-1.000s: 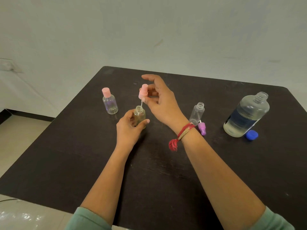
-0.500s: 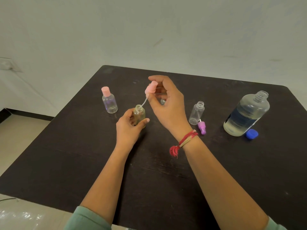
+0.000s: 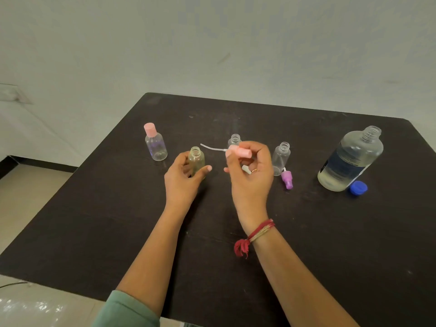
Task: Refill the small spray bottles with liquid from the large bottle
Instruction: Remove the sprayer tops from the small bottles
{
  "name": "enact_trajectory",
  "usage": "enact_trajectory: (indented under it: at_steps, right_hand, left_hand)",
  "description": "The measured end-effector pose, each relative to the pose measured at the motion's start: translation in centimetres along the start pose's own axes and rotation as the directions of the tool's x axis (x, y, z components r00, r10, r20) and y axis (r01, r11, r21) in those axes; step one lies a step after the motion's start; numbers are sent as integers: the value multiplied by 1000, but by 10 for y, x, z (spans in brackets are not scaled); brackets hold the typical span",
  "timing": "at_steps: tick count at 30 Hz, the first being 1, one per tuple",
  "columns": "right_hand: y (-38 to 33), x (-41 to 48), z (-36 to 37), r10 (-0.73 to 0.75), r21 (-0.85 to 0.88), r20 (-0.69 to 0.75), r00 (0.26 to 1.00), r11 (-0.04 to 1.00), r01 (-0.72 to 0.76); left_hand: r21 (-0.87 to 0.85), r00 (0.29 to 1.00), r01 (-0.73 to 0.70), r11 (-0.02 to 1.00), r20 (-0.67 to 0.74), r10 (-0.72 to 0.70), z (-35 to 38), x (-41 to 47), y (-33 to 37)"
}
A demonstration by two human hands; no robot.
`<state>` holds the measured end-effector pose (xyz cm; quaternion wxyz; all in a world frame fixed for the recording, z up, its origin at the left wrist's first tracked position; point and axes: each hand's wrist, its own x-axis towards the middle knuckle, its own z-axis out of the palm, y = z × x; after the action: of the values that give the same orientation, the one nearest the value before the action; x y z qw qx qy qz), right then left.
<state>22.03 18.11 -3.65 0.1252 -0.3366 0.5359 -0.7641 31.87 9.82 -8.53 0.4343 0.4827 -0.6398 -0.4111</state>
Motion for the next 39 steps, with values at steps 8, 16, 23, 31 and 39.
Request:
enact_trajectory:
  at_steps: [8,16,23,31,39]
  right_hand:
    - [38,-18,-7,-98,-434,211,973,882,183]
    - [61,-2,17,-14,-650,345,938,718,250]
    - [67,9,32,-46,-741,415,908,562,368]
    - [74,10,33,-45,-754,387,921,559,344]
    - [72,8,30,-28,-744,405,914,570,348]
  left_hand:
    - [148,995,-72,986,-58,81,0,2,1]
    - [131,996,-41,990,-76,51,4,16,-4]
    - [164,995,-44,985,-82,58,10,37,-8]
    - [113,995,-30,993,-89,40,13,41,-4]
    - [79,998,9,997,-65,-4,6,28,-3]
